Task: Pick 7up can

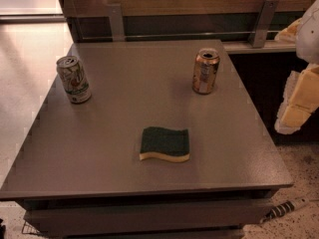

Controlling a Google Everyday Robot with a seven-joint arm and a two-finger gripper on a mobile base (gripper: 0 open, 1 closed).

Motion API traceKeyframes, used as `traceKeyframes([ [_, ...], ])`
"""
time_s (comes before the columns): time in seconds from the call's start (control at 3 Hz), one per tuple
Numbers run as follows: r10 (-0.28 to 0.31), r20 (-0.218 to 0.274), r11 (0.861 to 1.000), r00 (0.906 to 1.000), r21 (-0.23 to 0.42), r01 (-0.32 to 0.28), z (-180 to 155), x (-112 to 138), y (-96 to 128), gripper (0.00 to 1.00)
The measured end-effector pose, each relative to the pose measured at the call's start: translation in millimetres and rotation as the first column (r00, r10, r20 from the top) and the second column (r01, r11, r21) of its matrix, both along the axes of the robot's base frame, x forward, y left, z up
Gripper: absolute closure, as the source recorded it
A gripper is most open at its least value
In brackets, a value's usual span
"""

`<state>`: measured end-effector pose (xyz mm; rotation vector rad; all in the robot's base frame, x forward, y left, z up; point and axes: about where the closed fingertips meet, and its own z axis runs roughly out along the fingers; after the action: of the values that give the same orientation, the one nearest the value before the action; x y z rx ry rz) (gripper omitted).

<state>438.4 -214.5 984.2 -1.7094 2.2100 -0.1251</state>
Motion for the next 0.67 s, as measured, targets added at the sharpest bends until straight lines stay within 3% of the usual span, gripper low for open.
traceKeyframes([
  [0.33, 0.000, 0.000, 1.000, 1.0000, 0.000, 0.000, 0, 0, 0, 0.00],
  [0.67, 0.002, 0.024, 0.999, 0.9997, 0.042, -0.003, -3, 11, 14, 0.00],
])
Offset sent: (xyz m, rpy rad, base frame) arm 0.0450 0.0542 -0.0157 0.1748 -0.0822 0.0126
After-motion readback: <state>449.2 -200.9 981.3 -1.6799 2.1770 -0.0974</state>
